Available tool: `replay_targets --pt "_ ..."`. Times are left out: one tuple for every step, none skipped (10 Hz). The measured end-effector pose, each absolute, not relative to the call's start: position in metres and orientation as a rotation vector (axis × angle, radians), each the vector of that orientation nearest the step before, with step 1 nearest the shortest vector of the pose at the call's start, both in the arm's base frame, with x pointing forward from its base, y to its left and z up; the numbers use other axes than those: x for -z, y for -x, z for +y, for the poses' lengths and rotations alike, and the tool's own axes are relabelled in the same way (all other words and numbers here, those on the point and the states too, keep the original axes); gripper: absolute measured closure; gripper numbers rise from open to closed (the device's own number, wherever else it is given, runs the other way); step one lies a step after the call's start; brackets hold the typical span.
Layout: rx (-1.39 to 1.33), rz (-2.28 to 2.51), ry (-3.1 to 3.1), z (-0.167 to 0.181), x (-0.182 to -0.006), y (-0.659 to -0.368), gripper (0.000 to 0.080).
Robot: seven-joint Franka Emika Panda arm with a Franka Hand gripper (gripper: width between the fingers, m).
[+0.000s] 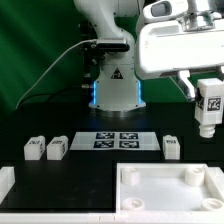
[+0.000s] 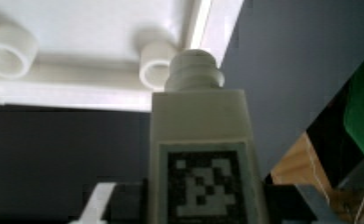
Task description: Assemble one leg
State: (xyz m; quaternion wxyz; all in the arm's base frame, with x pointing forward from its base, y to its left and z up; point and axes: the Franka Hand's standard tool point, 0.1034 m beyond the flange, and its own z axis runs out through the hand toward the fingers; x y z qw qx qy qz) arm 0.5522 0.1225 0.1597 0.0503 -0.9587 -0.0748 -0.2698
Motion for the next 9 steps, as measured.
replay_targets --pt "0.815 -0.229 2.922 0.122 -0.159 -0.555 0.0508" --pt "0.858 -0.232 2.912 0.119 -0.158 -0.572 0.0508" --pt "0.874 -0.229 2.907 0.117 -0.151 -0.588 0.0508" --pt "0.886 -0.218 2.901 0.116 -0.14 -0.598 0.0508" --pt "0.895 -0.209 2.894 0.119 -0.13 -0.604 0.0508" --pt "0.89 -0.196 2.894 0.121 -0.124 -0.609 0.0508" --pt "0.888 -0.2 2.898 0.118 -0.117 -0.616 0.0508" --pt "0.882 -0.197 2.899 0.118 -0.109 -0.618 0.0508" --pt "0.87 -0.197 2.902 0.119 -0.101 -0.616 0.0508"
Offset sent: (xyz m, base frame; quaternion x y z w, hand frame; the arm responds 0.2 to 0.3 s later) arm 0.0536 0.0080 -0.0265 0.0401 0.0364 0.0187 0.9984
